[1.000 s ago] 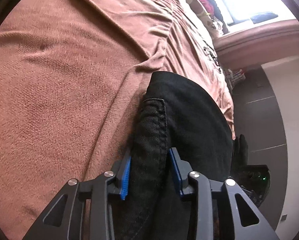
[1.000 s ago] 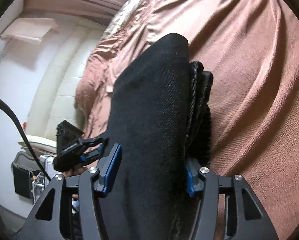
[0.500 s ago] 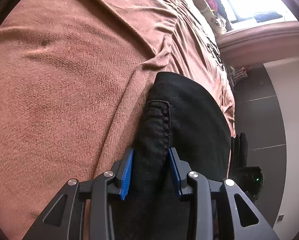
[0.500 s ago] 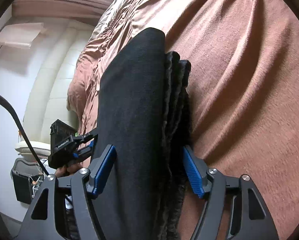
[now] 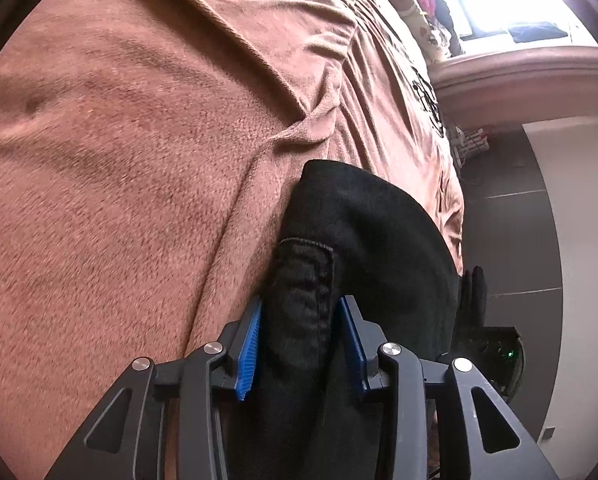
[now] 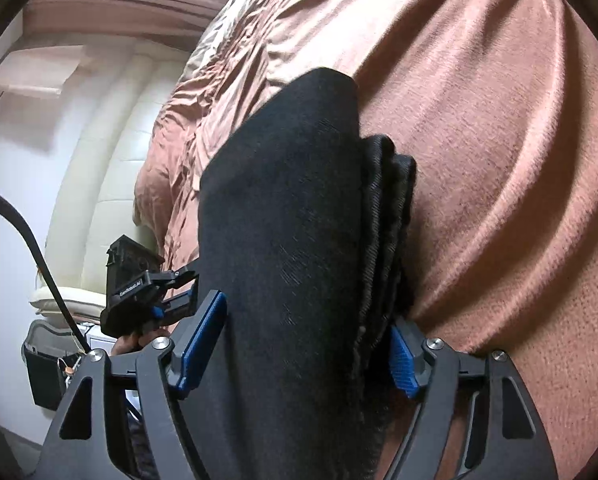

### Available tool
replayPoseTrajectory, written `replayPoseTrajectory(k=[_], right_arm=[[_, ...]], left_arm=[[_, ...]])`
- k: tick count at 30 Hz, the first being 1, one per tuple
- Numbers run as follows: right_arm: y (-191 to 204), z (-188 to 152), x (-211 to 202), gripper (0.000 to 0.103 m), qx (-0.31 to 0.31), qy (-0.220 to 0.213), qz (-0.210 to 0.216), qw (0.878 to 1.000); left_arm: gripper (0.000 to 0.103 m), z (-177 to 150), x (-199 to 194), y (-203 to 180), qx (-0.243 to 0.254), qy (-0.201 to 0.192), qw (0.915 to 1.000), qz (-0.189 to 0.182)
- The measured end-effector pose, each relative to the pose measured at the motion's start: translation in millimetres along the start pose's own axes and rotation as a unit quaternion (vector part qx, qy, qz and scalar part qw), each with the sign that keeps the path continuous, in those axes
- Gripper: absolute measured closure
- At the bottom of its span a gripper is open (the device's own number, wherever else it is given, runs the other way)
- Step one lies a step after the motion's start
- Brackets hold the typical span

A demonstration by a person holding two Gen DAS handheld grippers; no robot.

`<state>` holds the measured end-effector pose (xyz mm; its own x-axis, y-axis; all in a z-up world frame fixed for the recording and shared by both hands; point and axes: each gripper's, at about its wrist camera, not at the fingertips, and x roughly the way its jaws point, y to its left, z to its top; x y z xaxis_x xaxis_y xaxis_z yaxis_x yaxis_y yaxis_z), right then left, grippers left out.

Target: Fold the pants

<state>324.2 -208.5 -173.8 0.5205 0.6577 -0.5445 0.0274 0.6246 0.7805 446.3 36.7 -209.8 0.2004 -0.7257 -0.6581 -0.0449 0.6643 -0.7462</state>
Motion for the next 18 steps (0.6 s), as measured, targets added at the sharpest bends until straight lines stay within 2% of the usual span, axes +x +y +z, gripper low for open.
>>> replayPoseTrajectory(k=[1, 2, 4, 7, 18], right_arm=[[-0.7, -2.5, -2.2, 0.04, 0.001, -0.002, 0.0, 1.0], [0.3, -3.5, -1.6, 0.055, 0.0, 0.0, 0.005, 1.0], [3.3, -6.3, -2.3, 0.059, -0.003, -0.001, 0.002, 1.0], [11.5, -13.0, -10.4, 0.066, -0.022, -0.013, -0.001, 1.0], [34.9, -35.9, -36.2, 0.076, -0.081, -0.05, 0.023, 0.995]], left_arm=[[0.064, 0.9, 0.3, -1.1, 0.002, 0.001, 1.0, 0.0], [0.065, 1.3, -0.4, -2.7, 0.005, 0.0, 1.0, 0.001], [0.071, 0.1, -3.7, -7.3, 0.017, -0.005, 0.9998, 0.002], [0.075, -3.2, -12.2, -9.4, 0.023, -0.016, 0.9996, -0.01], [0.078, -22.8, -49.6, -27.8, 0.045, -0.065, 0.9962, -0.037]])
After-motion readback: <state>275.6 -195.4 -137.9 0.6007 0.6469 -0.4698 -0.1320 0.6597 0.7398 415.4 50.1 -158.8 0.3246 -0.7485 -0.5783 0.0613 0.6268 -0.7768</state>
